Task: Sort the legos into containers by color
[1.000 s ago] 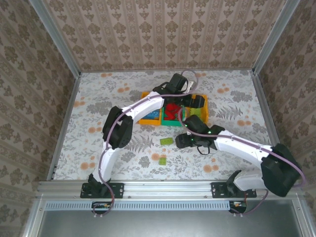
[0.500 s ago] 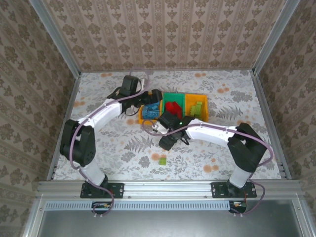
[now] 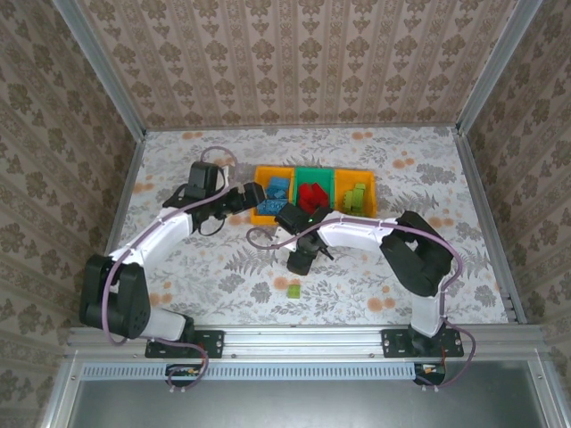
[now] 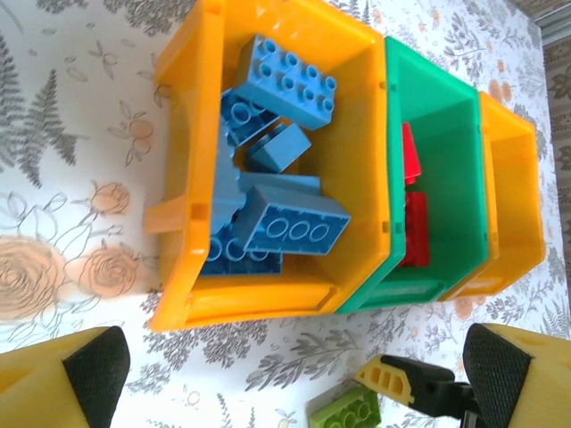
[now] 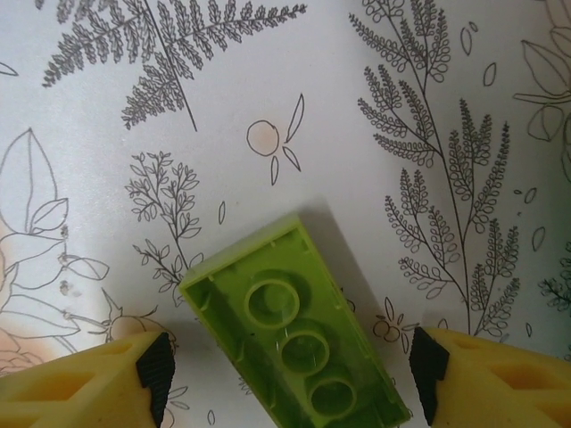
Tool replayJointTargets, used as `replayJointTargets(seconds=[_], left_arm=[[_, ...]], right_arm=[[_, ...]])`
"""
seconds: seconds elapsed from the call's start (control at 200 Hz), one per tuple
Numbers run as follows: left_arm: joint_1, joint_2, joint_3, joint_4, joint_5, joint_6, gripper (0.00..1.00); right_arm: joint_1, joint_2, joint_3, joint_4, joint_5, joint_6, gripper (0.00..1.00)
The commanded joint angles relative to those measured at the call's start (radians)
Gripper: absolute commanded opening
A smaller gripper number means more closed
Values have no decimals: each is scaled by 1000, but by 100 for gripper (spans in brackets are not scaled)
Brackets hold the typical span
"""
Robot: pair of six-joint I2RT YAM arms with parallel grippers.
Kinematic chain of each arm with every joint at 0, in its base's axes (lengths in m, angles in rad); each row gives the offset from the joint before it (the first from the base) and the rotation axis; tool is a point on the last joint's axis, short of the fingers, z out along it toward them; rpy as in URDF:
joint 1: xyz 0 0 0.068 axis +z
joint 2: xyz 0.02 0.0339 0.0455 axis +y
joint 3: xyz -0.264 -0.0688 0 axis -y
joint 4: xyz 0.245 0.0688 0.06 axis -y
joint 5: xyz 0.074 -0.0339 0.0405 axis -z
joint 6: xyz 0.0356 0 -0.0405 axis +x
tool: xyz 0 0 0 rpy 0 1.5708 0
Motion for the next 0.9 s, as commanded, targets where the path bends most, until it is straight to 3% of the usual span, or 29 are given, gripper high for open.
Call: replayJointTargets(seconds=[0.0,0.21,0.51,0.895], left_arm=[[14,-41,-35,-22,-4,13,100],[20,-81,-83,-43,-12,26,100],[44,-110,-116,-51,-16,33,100],[48,-112,-144,-53,-12,32,100]], right_arm=[[-12,40,45,-35,-22,-31,73],[-24,58,48,-45,-4,-38,63],[-36,27,10,-43,5,-26,34],[-80,-143,-62,14,-46,89,30]])
